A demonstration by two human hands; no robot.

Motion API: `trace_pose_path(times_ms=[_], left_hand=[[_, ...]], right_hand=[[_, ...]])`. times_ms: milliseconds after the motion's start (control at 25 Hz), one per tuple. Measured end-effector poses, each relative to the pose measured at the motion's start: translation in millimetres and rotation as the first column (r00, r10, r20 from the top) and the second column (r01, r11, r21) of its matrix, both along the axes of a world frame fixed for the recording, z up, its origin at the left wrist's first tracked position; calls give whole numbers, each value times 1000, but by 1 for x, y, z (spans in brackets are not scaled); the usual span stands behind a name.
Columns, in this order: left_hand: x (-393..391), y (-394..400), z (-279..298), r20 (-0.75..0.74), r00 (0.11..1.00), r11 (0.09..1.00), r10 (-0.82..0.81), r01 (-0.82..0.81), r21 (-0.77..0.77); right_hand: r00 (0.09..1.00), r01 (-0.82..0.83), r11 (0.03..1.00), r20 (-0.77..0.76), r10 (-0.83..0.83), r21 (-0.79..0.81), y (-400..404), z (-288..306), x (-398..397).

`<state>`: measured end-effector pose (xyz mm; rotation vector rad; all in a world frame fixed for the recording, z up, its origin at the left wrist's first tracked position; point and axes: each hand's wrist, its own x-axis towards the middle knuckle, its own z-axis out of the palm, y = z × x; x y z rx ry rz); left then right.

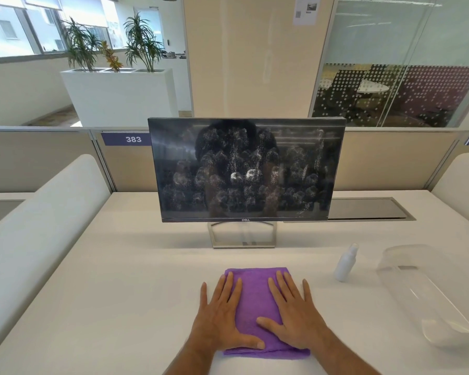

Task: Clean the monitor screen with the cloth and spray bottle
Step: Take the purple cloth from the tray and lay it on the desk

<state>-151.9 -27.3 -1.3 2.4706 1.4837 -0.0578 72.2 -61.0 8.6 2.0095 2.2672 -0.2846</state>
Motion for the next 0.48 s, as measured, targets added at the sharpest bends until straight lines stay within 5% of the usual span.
trace_pose_path(times_ms=[160,240,360,480], left_hand=[[0,-1,0,22,1000,1000,20,-20,-4],[-1,-1,-1,50,997,998,63,-63,4],[-13,3,0,83,986,988,144,-148,42],[-30,9,-1,68,972,970,223,-228,82]], right_hand=[[1000,-17,1000,-18,17,-1,2,-1,2],[995,20,980,-96,-1,197,-1,4,7],[939,270,775,-335,-80,571,-1,22,28],[789,584,535,-581,-199,610,11,39,60]])
